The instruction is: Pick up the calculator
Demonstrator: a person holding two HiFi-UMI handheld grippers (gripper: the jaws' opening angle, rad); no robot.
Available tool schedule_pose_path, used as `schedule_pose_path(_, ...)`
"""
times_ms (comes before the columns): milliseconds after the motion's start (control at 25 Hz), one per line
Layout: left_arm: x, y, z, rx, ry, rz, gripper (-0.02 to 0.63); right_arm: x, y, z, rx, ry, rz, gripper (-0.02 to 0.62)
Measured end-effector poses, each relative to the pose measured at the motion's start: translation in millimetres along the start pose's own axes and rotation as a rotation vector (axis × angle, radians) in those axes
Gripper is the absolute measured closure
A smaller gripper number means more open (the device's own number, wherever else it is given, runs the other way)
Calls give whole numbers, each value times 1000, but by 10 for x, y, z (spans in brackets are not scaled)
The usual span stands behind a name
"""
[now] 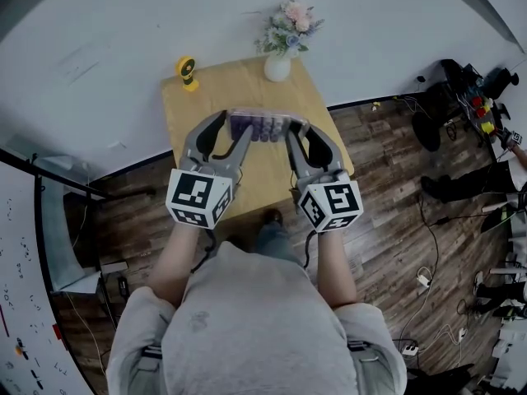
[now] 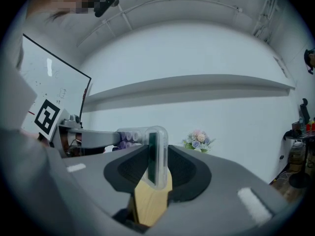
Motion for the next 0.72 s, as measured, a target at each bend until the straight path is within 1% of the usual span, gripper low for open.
schedule_pose_path(440, 126, 147, -94, -28, -18, -43, 402, 163, 136, 105, 28, -24, -52, 474)
schedule_pose_path(720, 110, 177, -150, -17, -37, -59, 402, 240, 184, 89, 44, -50, -67, 474)
Point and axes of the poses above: the fingertips, and each gripper's own axes: x backward along the fingers, z to its left, y out of its top, the point moved 5 cm from there along x, backward along the fingers, and after that the axes turned 3 degrees about -y, right-handed, at the moved point
